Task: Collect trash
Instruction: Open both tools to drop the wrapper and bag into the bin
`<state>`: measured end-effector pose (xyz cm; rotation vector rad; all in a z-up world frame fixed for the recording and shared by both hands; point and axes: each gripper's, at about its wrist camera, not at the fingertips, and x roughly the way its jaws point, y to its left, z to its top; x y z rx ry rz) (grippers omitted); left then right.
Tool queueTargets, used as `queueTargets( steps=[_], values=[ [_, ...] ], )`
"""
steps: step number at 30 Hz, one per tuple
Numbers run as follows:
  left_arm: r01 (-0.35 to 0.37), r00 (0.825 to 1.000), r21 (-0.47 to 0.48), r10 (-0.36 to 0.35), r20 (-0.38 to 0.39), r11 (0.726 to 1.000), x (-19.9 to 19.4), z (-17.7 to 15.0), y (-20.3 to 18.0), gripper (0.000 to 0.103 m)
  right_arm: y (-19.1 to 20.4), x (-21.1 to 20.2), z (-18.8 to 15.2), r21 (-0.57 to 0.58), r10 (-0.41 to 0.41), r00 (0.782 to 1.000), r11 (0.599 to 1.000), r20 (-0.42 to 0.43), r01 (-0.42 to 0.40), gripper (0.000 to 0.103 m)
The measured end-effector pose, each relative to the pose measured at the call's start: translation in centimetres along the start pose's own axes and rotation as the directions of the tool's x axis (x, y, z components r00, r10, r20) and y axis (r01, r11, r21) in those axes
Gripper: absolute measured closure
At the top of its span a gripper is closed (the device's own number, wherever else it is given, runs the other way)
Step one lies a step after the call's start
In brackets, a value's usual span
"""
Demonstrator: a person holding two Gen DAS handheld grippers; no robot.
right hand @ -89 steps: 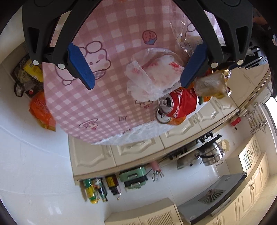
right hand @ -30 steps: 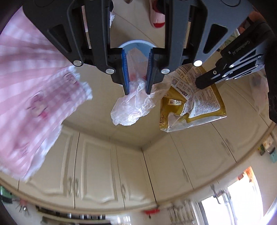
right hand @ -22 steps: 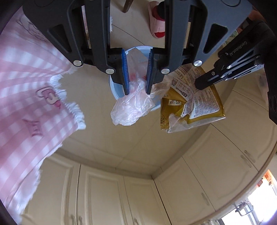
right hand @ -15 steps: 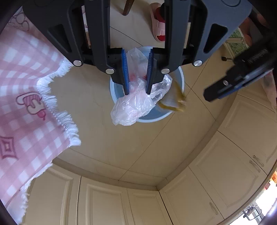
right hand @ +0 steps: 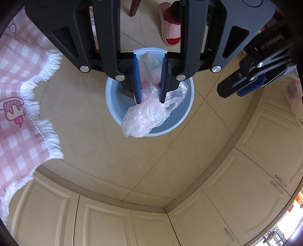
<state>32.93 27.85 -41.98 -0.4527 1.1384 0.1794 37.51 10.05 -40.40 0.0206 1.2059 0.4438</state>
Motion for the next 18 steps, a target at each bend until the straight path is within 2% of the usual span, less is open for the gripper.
queueTargets(
  steps=[4, 6, 8, 10, 14, 18],
  values=[
    [-0.001, 1.0, -0.026, 0.002, 0.011, 1.0, -0.4, 0.2, 0.8, 0.041, 0.7, 0.2, 0.8, 0.001, 0.012, 1.0, 1.0, 0.015, -0.012, 0.08],
    [-0.001, 1.0, -0.037, 0.001, 0.02, 0.999, -0.7, 0.3, 1.0, 0.04, 0.8, 0.1, 1.0, 0.005, 0.02, 1.0, 1.0, 0.02, -0.02, 0.076],
    [0.0, 1.0, -0.043, 0.001, 0.025, 0.999, -0.9, 0.3, 1.1, 0.039, 1.2, 0.2, 1.1, 0.0, 0.02, 1.0, 1.0, 0.021, -0.02, 0.065],
    [0.003, 1.0, -0.049, -0.002, 0.028, 0.999, -1.1, 0.3, 1.3, 0.039, 1.3, 0.0, 1.3, -0.008, 0.012, 0.999, 1.0, 0.031, -0.012, 0.059],
    [0.01, 0.999, -0.063, -0.007, 0.053, 0.998, -2.0, 0.4, 1.6, 0.039, 1.5, -1.0, 1.2, -0.016, -0.002, 0.999, 1.0, 0.039, 0.003, 0.059],
    [0.011, 0.996, -0.055, -0.006, 0.091, 0.998, -4.0, -0.2, 1.4, 0.039, 1.8, -4.3, 0.9, -0.049, -0.037, 0.995, 0.998, 0.092, 0.042, 0.059]
  ],
)
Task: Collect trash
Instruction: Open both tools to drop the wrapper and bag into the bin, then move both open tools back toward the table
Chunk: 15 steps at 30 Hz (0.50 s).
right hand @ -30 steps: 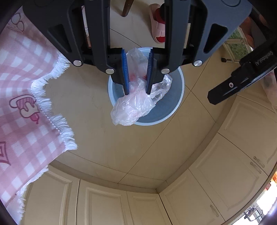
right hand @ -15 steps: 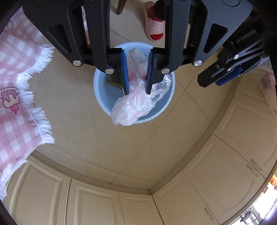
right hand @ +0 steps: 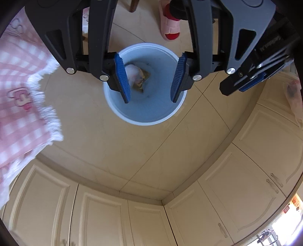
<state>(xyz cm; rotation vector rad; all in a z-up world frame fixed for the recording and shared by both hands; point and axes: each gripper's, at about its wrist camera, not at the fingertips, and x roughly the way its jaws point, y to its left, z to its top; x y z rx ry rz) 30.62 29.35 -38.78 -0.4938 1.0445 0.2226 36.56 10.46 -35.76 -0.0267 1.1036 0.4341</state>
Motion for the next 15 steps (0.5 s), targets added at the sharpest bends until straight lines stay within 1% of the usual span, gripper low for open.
queueTargets(
  steps=[3, 5, 6, 8, 9, 10, 11, 12, 14, 15],
  values=[
    [-0.014, 0.999, 0.017, 0.013, 0.046, 1.0, -2.3, -0.7, -0.8, 0.039, 0.2, -3.4, -0.1, -0.023, -0.035, 0.998, 0.999, 0.058, 0.037, 0.059],
    [0.02, 0.998, 0.019, -0.021, 0.061, 1.0, -4.0, -1.1, -1.5, 0.039, 0.3, -6.7, -0.5, -0.042, -0.061, 0.991, 0.997, 0.119, 0.066, 0.059],
    [0.047, 0.996, 0.029, -0.049, 0.077, 0.998, -5.4, -1.3, -2.3, 0.039, 0.4, -8.8, -0.7, -0.054, -0.08, 0.984, 0.995, 0.158, 0.09, 0.058],
    [0.074, 0.988, 0.06, -0.081, 0.132, 0.995, -8.6, -1.9, -3.9, 0.039, 0.5, -11.7, -1.1, -0.064, -0.101, 0.973, 0.991, 0.209, 0.117, 0.056],
    [0.088, 0.984, 0.075, -0.099, 0.151, 0.993, -9.9, -2.2, -4.6, 0.038, 0.3, -14.1, -1.5, -0.066, -0.117, 0.961, 0.988, 0.249, 0.138, 0.056],
    [0.106, 0.978, 0.089, -0.12, 0.17, 0.99, -11.3, -2.6, -5.4, 0.037, 0.2, -15.6, -1.7, -0.063, -0.126, 0.953, 0.987, 0.275, 0.149, 0.056],
    [0.129, 0.969, 0.107, -0.148, 0.198, 0.986, -13.3, -3.1, -6.5, 0.036, -0.1, -17.6, -2.1, -0.055, -0.139, 0.941, 0.985, 0.31, 0.164, 0.056],
    [0.141, 0.963, 0.119, -0.165, 0.215, 0.983, -14.5, -3.5, -7.1, 0.035, -0.4, -19.8, -2.4, -0.046, -0.15, 0.927, 0.983, 0.345, 0.176, 0.056],
    [0.171, 0.943, 0.174, -0.213, 0.258, 0.97, -18.0, -4.6, -9.4, 0.035, -1.0, -23.2, -3.2, -0.034, -0.165, 0.903, 0.98, 0.398, 0.194, 0.054],
    [0.18, 0.932, 0.204, -0.233, 0.276, 0.962, -19.5, -5.2, -10.6, 0.034, -1.4, -25.7, -3.8, -0.022, -0.178, 0.88, 0.978, 0.44, 0.209, 0.054]
  ],
)
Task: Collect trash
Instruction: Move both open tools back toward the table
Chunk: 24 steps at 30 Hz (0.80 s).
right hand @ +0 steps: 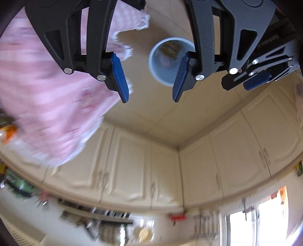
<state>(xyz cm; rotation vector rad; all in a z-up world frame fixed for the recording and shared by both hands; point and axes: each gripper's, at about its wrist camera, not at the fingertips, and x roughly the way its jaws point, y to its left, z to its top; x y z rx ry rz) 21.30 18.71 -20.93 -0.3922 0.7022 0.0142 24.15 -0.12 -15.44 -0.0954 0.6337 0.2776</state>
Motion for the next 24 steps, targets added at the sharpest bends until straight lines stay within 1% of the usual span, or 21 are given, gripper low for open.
queueTargets(
  steps=[3, 4, 5, 6, 7, 8, 9, 11, 12, 14, 17, 19, 20, 22, 23, 24],
  values=[
    [0.045, 0.997, 0.074, -0.049, 0.056, 0.996, -3.2, 0.2, -4.2, 0.031, -2.3, -5.1, 0.7, 0.017, -0.037, 0.996, 0.999, 0.084, 0.036, 0.051],
    [0.059, 0.996, 0.094, -0.065, 0.066, 0.994, -4.0, 0.1, -5.4, 0.03, -3.3, -7.1, 0.8, 0.022, -0.058, 0.991, 0.998, 0.116, 0.056, 0.05],
    [0.082, 0.993, 0.135, -0.092, 0.073, 0.988, -5.0, -0.1, -7.4, 0.03, -4.5, -9.0, 0.8, 0.026, -0.079, 0.986, 0.997, 0.147, 0.076, 0.049],
    [0.097, 0.992, 0.161, -0.109, 0.069, 0.982, -5.2, -0.2, -9.0, 0.03, -5.7, -10.8, 0.6, 0.033, -0.107, 0.978, 0.994, 0.176, 0.103, 0.049],
    [0.117, 0.99, 0.19, -0.13, 0.061, 0.975, -5.5, -0.3, -10.4, 0.03, -6.5, -12.2, 0.4, 0.04, -0.132, 0.971, 0.991, 0.197, 0.127, 0.046],
    [0.15, 0.986, 0.231, -0.164, 0.041, 0.961, -5.8, -0.7, -12.3, 0.03, -7.7, -13.9, 0.0, 0.052, -0.168, 0.962, 0.986, 0.217, 0.16, 0.044],
    [0.167, 0.983, 0.25, -0.18, 0.029, 0.954, -6.0, -1.1, -13.4, 0.03, -8.7, -15.7, -0.9, 0.067, -0.199, 0.952, 0.98, 0.232, 0.189, 0.044],
    [0.226, 0.972, 0.31, -0.234, -0.012, 0.924, -6.6, -2.1, -16.8, 0.03, -11.0, -18.1, -2.1, 0.092, -0.25, 0.937, 0.968, 0.244, 0.234, 0.043],
    [0.245, 0.968, 0.326, -0.252, -0.022, 0.913, -7.0, -2.6, -17.8, 0.03, -12.4, -19.2, -2.8, 0.113, -0.283, 0.928, 0.958, 0.241, 0.263, 0.042],
    [0.294, 0.954, 0.357, -0.297, -0.05, 0.886, -7.5, -3.5, -20.2, 0.03, -14.5, -20.2, -3.8, 0.146, -0.309, 0.922, 0.949, 0.232, 0.281, 0.042],
    [0.35, 0.936, 0.398, -0.332, -0.114, 0.848, -6.7, -4.8, -23.3, 0.029, -17.7, -21.1, -5.1, 0.206, -0.37, 0.905, 0.921, 0.21, 0.329, 0.042],
    [0.355, 0.935, 0.43, -0.314, -0.165, 0.83, -5.7, -5.9, -25.9, 0.029, -19.3, -21.6, -5.9, 0.238, -0.403, 0.892, 0.904, 0.204, 0.355, 0.042],
    [0.368, 0.93, 0.449, -0.317, -0.187, 0.815, -5.1, -6.3, -27.4, 0.029, -20.0, -21.7, -6.1, 0.249, -0.415, 0.887, 0.898, 0.202, 0.363, 0.041],
    [0.399, 0.916, 0.46, -0.33, -0.227, 0.793, -4.4, -7.1, -28.8, 0.029, -20.8, -21.6, -6.6, 0.263, -0.429, 0.882, 0.889, 0.192, 0.375, 0.04],
    [0.394, 0.918, 0.467, -0.314, -0.242, 0.792, -3.9, -7.3, -29.7, 0.029, -21.3, -21.5, -7.0, 0.267, -0.432, 0.883, 0.886, 0.183, 0.378, 0.04],
    [0.387, 0.921, 0.474, -0.306, -0.241, 0.791, -3.5, -7.4, -30.2, 0.029, -22.0, -21.2, -7.1, 0.278, -0.431, 0.886, 0.884, 0.173, 0.376, 0.04]
  ],
)
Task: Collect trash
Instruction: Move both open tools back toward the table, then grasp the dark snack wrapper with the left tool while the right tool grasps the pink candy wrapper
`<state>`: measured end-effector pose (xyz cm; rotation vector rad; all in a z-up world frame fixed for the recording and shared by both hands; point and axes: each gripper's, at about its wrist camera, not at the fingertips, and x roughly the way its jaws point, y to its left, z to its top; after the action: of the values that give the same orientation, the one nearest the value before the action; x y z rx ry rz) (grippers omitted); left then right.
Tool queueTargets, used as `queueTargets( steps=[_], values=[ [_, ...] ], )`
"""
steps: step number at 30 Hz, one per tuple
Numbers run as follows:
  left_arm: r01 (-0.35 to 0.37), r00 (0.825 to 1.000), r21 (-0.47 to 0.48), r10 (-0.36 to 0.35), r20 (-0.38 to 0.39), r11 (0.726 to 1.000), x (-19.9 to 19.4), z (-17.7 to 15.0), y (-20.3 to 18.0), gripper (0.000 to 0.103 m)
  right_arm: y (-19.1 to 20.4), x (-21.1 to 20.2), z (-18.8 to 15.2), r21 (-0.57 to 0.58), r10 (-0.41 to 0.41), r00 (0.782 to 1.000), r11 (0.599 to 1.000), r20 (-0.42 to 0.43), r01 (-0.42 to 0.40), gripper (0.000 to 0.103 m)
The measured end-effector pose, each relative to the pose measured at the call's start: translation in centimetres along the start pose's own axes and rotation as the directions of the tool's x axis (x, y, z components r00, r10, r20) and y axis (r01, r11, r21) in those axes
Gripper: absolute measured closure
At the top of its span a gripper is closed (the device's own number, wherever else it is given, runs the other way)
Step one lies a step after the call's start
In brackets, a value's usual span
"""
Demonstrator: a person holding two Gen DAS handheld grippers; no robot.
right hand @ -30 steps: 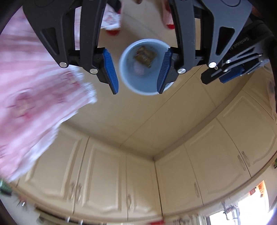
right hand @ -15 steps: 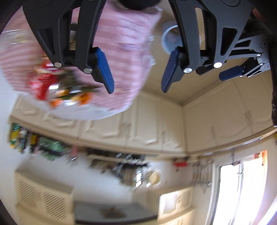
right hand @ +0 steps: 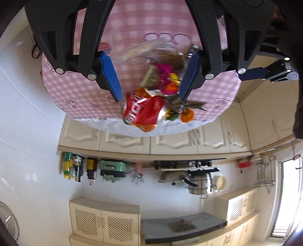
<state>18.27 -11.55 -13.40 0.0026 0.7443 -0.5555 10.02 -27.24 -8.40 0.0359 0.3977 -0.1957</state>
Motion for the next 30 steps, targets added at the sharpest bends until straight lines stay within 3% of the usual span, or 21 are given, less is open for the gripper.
queueTargets(
  steps=[7, 9, 11, 14, 17, 22, 25, 30],
  values=[
    [0.006, 0.997, -0.027, -0.008, -0.077, 1.0, 4.2, 1.1, 0.1, 0.031, -2.6, 0.1, 0.2, 0.058, -0.007, 1.0, 0.998, 0.011, 0.007, 0.039],
    [0.013, 0.996, -0.031, -0.016, -0.093, 0.999, 4.9, 1.4, 0.3, 0.05, -3.1, 0.3, 0.5, 0.063, -0.004, 1.0, 0.998, 0.005, 0.004, 0.038],
    [0.039, 0.993, -0.054, -0.044, -0.106, 0.998, 5.4, 1.6, 0.6, 0.06, -3.2, 0.3, 0.8, 0.071, 0.007, 1.0, 0.997, 0.002, -0.008, 0.038],
    [0.024, 0.996, -0.042, -0.027, -0.085, 0.999, 4.9, 1.7, 0.8, 0.081, -2.8, 0.1, 1.2, 0.067, 0.013, 1.0, 0.998, 0.005, -0.013, 0.038],
    [0.055, 0.997, -0.075, -0.059, -0.05, 0.996, 3.5, 1.7, 1.5, 0.088, -1.9, -0.2, 1.8, 0.051, 0.031, 0.999, 0.998, 0.008, -0.031, 0.038],
    [0.028, 1.0, -0.09, -0.027, 0.014, 0.996, 1.4, 1.5, 2.4, 0.093, 0.6, -0.2, 3.2, 0.006, 0.064, 0.998, 0.998, -0.001, -0.064, 0.038],
    [0.002, 0.999, -0.103, 0.002, 0.047, 0.995, 0.2, 1.3, 3.3, 0.095, 2.2, 1.4, 3.6, -0.027, 0.059, 0.995, 0.998, -0.08, -0.061, 0.033],
    [-0.002, 0.998, -0.141, 0.011, 0.065, 0.99, -0.7, 0.9, 5.2, 0.097, 4.3, 5.8, 1.6, -0.006, 0.08, 0.962, 0.996, -0.26, -0.085, 0.034]
  ],
)
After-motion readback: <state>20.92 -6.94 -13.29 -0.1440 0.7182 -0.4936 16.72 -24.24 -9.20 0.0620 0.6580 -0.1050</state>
